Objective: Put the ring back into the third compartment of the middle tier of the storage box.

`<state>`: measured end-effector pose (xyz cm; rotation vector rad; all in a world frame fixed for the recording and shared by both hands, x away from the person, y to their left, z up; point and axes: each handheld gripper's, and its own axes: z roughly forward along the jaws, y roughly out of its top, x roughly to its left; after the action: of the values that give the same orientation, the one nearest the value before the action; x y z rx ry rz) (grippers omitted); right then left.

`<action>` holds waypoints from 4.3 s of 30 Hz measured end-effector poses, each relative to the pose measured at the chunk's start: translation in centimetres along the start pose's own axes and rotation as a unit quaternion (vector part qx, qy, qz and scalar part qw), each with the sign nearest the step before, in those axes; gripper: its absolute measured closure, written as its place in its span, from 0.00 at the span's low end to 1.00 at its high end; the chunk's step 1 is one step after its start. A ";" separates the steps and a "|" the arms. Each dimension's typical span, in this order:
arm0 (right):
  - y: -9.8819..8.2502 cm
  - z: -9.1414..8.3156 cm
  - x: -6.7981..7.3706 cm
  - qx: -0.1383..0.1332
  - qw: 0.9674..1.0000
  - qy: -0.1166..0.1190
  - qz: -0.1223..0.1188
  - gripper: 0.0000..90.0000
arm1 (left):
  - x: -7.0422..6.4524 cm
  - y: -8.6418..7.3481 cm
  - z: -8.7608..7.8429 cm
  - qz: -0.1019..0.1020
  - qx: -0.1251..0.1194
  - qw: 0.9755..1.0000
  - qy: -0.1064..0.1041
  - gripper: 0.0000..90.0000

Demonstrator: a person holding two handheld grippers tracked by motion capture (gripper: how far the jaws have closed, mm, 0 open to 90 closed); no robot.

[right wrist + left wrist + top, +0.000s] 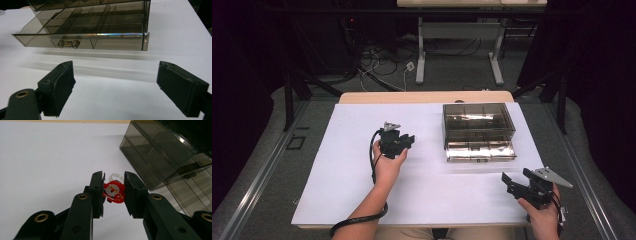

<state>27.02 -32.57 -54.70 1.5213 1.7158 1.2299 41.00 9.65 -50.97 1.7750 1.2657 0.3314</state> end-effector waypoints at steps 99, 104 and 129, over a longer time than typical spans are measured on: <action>0.3 0.2 -0.1 -0.004 1.000 0.010 0.007 0.16 | -16.1 4.2 5.9 0.090 -0.011 0.989 -0.117 0.80; 0.3 0.2 -0.1 -0.005 1.000 0.011 0.006 0.16 | -16.9 3.9 6.4 0.094 -0.007 0.988 -0.123 0.80; 0.3 0.0 0.0 -0.003 1.000 0.010 0.002 0.16 | -19.5 3.2 8.5 0.102 0.006 0.985 -0.136 0.80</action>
<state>27.20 -32.60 -54.47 1.5151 1.7199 1.2559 39.96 -11.60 -47.93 1.8920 0.8972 0.1873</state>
